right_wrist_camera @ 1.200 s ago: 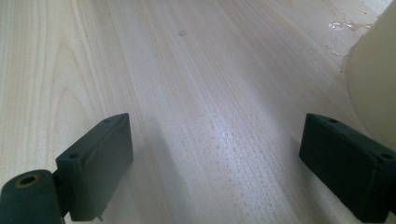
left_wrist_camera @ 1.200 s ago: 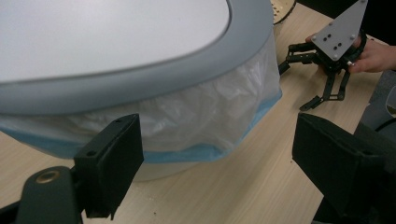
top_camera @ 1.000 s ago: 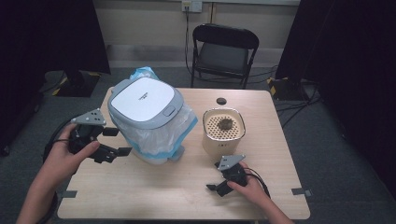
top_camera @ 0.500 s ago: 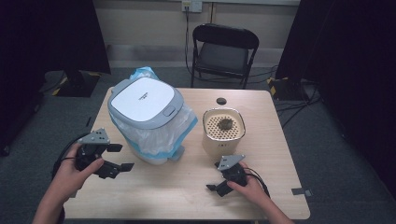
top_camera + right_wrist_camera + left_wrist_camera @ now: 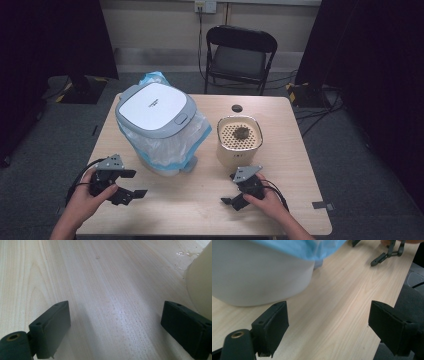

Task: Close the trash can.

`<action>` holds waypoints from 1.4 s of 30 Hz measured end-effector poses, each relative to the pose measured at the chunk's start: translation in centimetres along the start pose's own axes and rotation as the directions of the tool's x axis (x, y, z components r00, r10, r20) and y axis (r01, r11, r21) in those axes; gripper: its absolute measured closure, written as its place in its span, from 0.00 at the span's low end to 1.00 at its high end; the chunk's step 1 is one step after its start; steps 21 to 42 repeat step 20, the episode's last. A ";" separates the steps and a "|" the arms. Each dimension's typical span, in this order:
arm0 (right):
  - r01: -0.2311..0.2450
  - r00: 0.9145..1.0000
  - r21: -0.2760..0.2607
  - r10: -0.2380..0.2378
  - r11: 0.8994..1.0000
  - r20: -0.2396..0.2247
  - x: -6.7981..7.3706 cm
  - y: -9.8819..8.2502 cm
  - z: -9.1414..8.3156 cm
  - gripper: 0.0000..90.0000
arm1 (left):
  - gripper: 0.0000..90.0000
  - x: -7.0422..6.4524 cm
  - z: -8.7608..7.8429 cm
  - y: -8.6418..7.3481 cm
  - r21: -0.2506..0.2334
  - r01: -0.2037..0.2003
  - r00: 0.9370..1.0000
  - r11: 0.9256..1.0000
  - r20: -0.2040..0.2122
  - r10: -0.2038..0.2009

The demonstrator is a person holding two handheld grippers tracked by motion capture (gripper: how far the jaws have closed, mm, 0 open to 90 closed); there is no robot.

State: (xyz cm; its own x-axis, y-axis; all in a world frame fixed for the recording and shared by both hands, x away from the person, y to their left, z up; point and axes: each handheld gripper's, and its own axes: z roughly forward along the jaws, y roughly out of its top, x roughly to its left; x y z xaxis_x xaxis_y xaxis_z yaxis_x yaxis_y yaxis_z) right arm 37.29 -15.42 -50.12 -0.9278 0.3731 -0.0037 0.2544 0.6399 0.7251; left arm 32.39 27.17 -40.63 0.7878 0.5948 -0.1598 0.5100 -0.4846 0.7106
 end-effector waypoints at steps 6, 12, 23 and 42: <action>0.000 1.000 0.001 0.000 1.000 0.001 0.0 0.0 0.0 0.09 | 0.18 -0.1 1.2 -1.3 -0.020 0.009 1.000 1.000 0.000 -0.009; 0.000 1.000 0.000 0.000 1.000 -0.001 0.0 0.0 0.0 0.09 | 0.18 -0.3 2.5 -2.5 -0.023 -0.019 1.000 1.000 -0.005 0.019; 0.000 1.000 0.000 0.000 1.000 -0.001 0.0 0.0 0.0 0.09 | 0.18 -0.7 4.1 -3.6 -0.011 -0.054 0.998 0.998 0.009 0.054; 0.000 1.000 0.000 0.000 1.000 -0.001 0.0 0.0 0.0 0.09 | 0.18 -0.7 4.1 -3.6 -0.011 -0.054 0.998 0.998 0.009 0.054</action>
